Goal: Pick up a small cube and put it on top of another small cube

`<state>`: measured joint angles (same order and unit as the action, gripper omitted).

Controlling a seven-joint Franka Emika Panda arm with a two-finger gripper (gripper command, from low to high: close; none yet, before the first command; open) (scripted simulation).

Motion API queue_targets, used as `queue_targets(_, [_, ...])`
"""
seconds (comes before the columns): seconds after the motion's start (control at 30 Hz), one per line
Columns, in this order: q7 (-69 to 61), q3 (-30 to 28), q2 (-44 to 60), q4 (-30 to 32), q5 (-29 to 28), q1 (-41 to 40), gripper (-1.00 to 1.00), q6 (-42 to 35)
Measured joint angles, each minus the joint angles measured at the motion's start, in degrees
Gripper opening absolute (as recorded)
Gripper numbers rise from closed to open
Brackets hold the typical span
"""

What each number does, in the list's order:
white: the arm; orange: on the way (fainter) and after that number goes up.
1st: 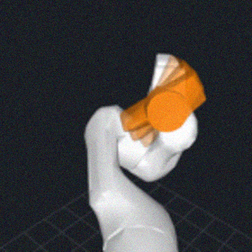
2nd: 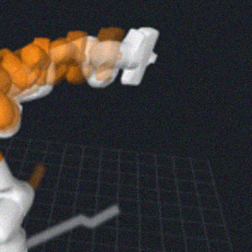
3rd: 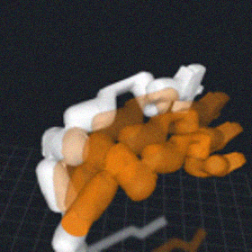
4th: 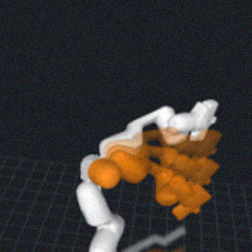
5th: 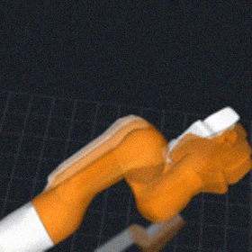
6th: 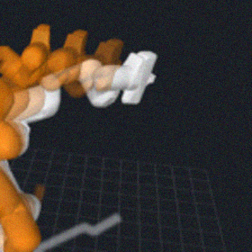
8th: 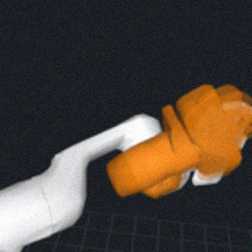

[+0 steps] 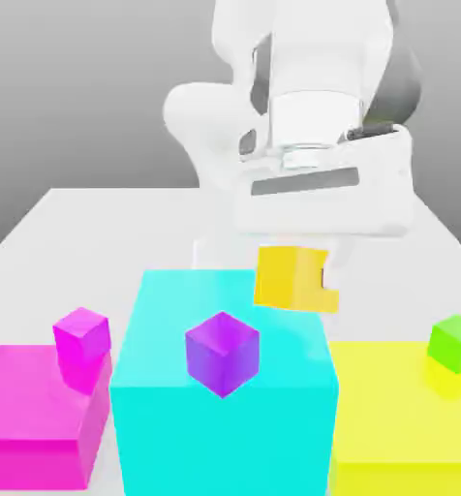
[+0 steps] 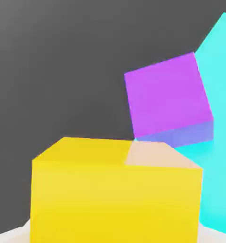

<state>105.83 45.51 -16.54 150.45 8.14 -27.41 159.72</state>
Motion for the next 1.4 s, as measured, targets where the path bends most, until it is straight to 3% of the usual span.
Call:
queue_targets(0.23, [13.55, 9.22, 11.25, -2.78, -8.63, -2.66, -1.0, -7.39])
queue_targets(0.4, [20.18, 12.02, 16.24, -4.52, -10.14, 0.14, -1.0, -12.38])
queue_targets(0.63, [21.83, 15.62, 14.1, -6.54, -1.9, 4.25, -1.0, -18.37])
queue_targets(0.8, [20.27, 14.11, 6.39, -7.93, 7.55, 9.33, -1.0, -22.56])
queue_targets(0.87, [20.61, 14.61, 4.46, -7.61, 8.06, 10.77, -1.0, -23.61])
queue_targets(1.13, [24.6, 18.21, 9.5, -6.42, 3.0, 8.53, -1.0, -19.62])
queue_targets(1.4, [32.01, 19.2, 16.7, -5.41, -7.16, 6.65, -1.0, -14.95])
